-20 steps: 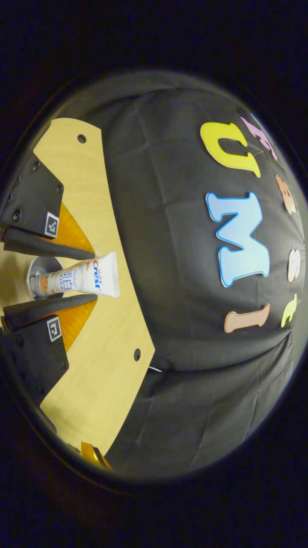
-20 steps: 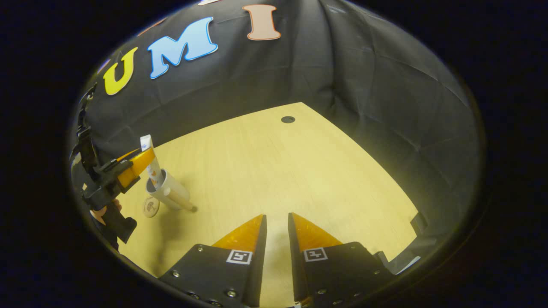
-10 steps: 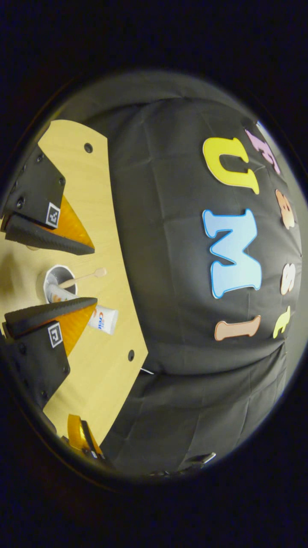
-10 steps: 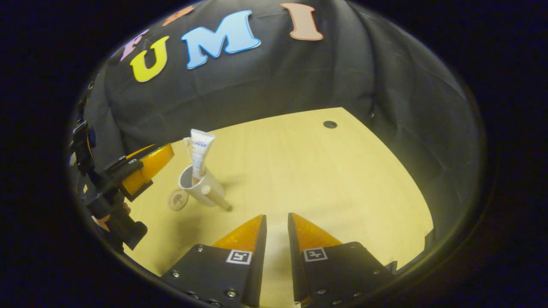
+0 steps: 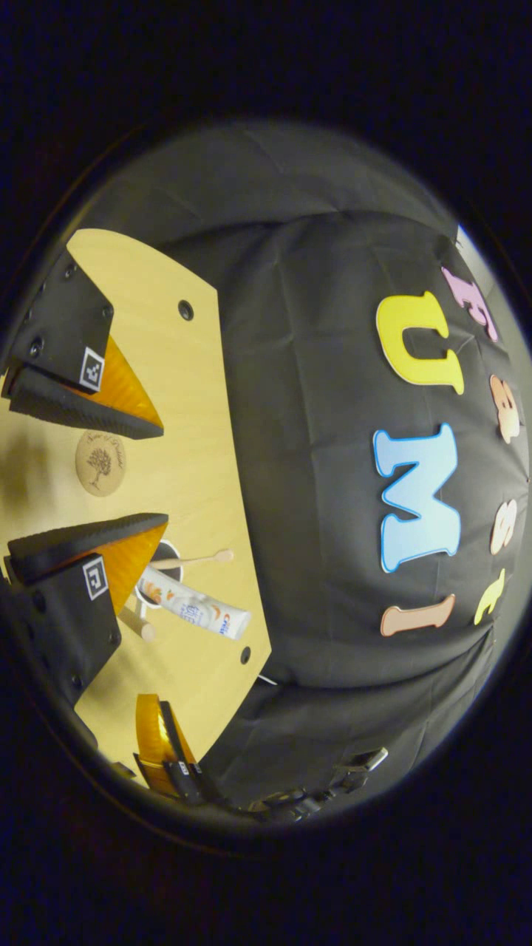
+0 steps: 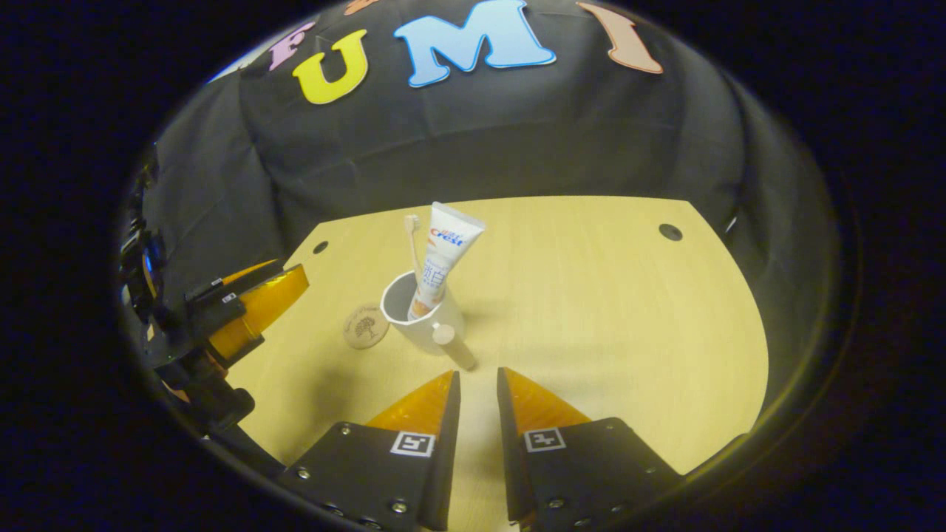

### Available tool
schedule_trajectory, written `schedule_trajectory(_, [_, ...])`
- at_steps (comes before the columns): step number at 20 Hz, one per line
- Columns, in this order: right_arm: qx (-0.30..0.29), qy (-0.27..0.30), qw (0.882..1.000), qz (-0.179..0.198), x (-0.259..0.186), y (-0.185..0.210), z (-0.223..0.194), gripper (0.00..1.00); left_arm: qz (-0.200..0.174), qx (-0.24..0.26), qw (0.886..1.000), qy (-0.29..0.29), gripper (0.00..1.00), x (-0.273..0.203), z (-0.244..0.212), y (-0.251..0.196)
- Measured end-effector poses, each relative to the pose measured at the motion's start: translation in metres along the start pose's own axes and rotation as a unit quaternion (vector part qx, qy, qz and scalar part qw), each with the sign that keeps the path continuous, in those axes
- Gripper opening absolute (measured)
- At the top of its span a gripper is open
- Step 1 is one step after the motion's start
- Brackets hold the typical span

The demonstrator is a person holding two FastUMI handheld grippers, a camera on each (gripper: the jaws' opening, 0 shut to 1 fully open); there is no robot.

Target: Put the toothbrush and toothpaste on the desktop into the cup, then pick up the cup and place it on the coaster on the desktop.

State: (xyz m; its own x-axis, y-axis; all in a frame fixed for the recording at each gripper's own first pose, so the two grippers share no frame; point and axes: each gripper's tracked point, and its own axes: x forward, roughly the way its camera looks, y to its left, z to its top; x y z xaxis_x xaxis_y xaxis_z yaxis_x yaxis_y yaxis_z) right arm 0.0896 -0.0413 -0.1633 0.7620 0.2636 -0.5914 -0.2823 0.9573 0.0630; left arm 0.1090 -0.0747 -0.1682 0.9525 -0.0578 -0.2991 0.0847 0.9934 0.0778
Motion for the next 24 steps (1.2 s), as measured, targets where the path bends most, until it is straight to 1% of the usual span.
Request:
schedule_trajectory(2, [-0.016, 0.011, 1.000, 0.009, 0.009, 0.004, 0.002, 0.29, 0.012, -0.011, 1.000, 0.011, 0.66, -0.007, -0.008, 0.013])
schedule_trajectory(5, [-0.048, 0.031, 0.998, 0.021, 0.023, 0.008, 0.004, 0.33, 0.021, -0.025, 0.999, 0.024, 0.79, -0.017, -0.019, 0.024])
schedule_trajectory(6, [-0.061, 0.041, 0.997, 0.026, 0.028, 0.009, 0.005, 0.35, 0.024, -0.028, 0.999, 0.028, 0.79, -0.021, -0.022, 0.028])
schedule_trajectory(7, [-0.076, 0.053, 0.995, 0.027, 0.035, 0.010, 0.005, 0.35, 0.030, -0.031, 0.999, 0.032, 0.81, -0.025, -0.025, 0.033])
schedule_trajectory(8, [-0.091, 0.062, 0.993, 0.033, 0.041, 0.013, 0.004, 0.35, 0.034, -0.034, 0.998, 0.036, 0.87, -0.027, -0.028, 0.038])
schedule_trajectory(9, [-0.106, 0.072, 0.991, 0.033, 0.045, 0.012, 0.006, 0.51, 0.041, -0.038, 0.998, 0.040, 0.92, -0.031, -0.032, 0.042])
schedule_trajectory(10, [-0.122, 0.079, 0.989, 0.034, 0.052, 0.013, 0.007, 0.60, 0.049, -0.041, 0.997, 0.043, 0.91, -0.035, -0.034, 0.048])
schedule_trajectory(11, [-0.138, 0.088, 0.986, 0.035, 0.057, 0.013, 0.006, 0.60, 0.056, -0.045, 0.996, 0.045, 0.93, -0.040, -0.036, 0.054])
schedule_trajectory(12, [-0.154, 0.097, 0.983, 0.039, 0.061, 0.013, 0.004, 0.60, 0.064, -0.049, 0.996, 0.048, 0.93, -0.044, -0.039, 0.060])
schedule_trajectory(13, [-0.168, 0.106, 0.979, 0.042, 0.065, 0.013, 0.004, 0.53, 0.073, -0.053, 0.995, 0.051, 0.93, -0.048, -0.043, 0.066])
schedule_trajectory(14, [-0.180, 0.115, 0.976, 0.044, 0.069, 0.013, 0.003, 0.53, 0.082, -0.056, 0.993, 0.055, 0.93, -0.050, -0.047, 0.074])
schedule_trajectory(15, [-0.191, 0.123, 0.973, 0.048, 0.071, 0.016, 0.003, 0.60, 0.092, -0.060, 0.992, 0.059, 0.93, -0.053, -0.051, 0.081])
schedule_trajectory(19, [-0.222, 0.144, 0.963, 0.055, 0.090, 0.021, 0.006, 0.58, 0.129, -0.078, 0.986, 0.073, 0.93, -0.070, -0.066, 0.105])
schedule_trajectory(21, [-0.228, 0.152, 0.960, 0.058, 0.100, 0.023, 0.002, 0.56, 0.146, -0.085, 0.983, 0.077, 0.93, -0.080, -0.073, 0.116])
schedule_trajectory(22, [-0.231, 0.154, 0.959, 0.053, 0.101, 0.021, 0.002, 0.52, 0.155, -0.089, 0.981, 0.079, 0.93, -0.085, -0.076, 0.123])
schedule_trajectory(23, [-0.229, 0.157, 0.959, 0.052, 0.104, 0.020, 0.001, 0.39, 0.162, -0.093, 0.979, 0.080, 0.93, -0.089, -0.079, 0.128])
schedule_trajectory(24, [-0.225, 0.160, 0.960, 0.055, 0.105, 0.021, 0.001, 0.34, 0.168, -0.097, 0.978, 0.082, 0.93, -0.091, -0.082, 0.131])
